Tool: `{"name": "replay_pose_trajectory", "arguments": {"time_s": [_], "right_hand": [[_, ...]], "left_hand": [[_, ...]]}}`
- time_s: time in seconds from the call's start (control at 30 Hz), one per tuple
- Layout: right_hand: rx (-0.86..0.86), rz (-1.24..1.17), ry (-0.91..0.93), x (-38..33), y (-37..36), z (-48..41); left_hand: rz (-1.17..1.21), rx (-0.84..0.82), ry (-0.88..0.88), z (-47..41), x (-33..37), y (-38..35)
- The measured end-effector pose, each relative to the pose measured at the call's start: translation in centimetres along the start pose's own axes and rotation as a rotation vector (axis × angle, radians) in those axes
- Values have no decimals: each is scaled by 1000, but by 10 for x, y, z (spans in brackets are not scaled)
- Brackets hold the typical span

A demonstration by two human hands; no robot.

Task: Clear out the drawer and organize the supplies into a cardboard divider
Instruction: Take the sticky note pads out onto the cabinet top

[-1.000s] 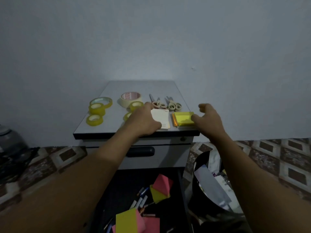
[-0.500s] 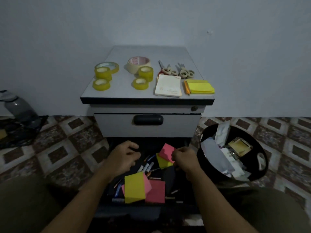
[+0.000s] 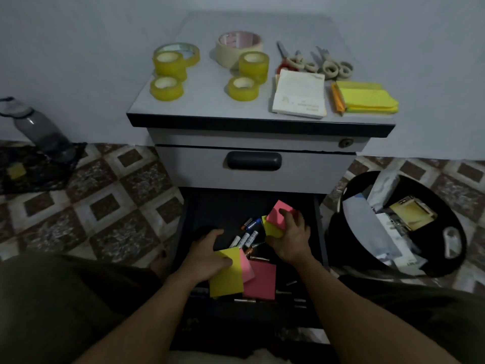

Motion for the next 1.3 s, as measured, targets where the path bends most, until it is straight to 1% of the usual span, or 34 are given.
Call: {"name": "replay_pose_trajectory", "arguments": {"time_s": [0.27,0.37,0.43,0.6,0.7,0.77,0.83,0.9,1.0,1.07,1.17,1.23,1.3], "right_hand": [[-65,86,-75,-3,-5,-30],[6,83,-27,-6,-7,-28],[20,64,12,-4,-6,-25],[-41,47,122,3,2,-15],[-80,39,134,7,3,-8],[-97,65,137,7,0,-4],[-97,23,72,8,-1,-1],[-37,-40,-16,7,-1,0],[49,57,-59,4,-5,3],[61,38,-102,3,-6,6],[53,-58,-158,1,-4,10],[48,-94,-172,2,-5,11],[54,-184,-185,2,-3,10]], "left_hand": [[44,38,-4,-15,-5,-1],[68,57,-3,-18,-5,1],[80,65,0,-19,-6,2],[96,65,-19,-20,-5,2],[77,59,-26,-19,-7,3],[22,47,-26,-18,-10,2],[-34,41,-5,-17,-13,1],[-84,52,24,-16,-15,2],[-234,37,56,-15,-16,4],[-301,18,74,-13,-14,4],[-288,-2,65,-10,-9,2],[-257,26,38,-9,-7,1],[-204,73,14,-9,-6,2]]}}
Point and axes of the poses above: each hand's wrist, its own z-axis away from the middle knuckle, its own y-axis out of the back of the hand, x = y × z, the point moved 4 cm from there along -z, towards the middle knuckle, and after that the axes turned 2 degrees about -y, right-handed, at the moved point
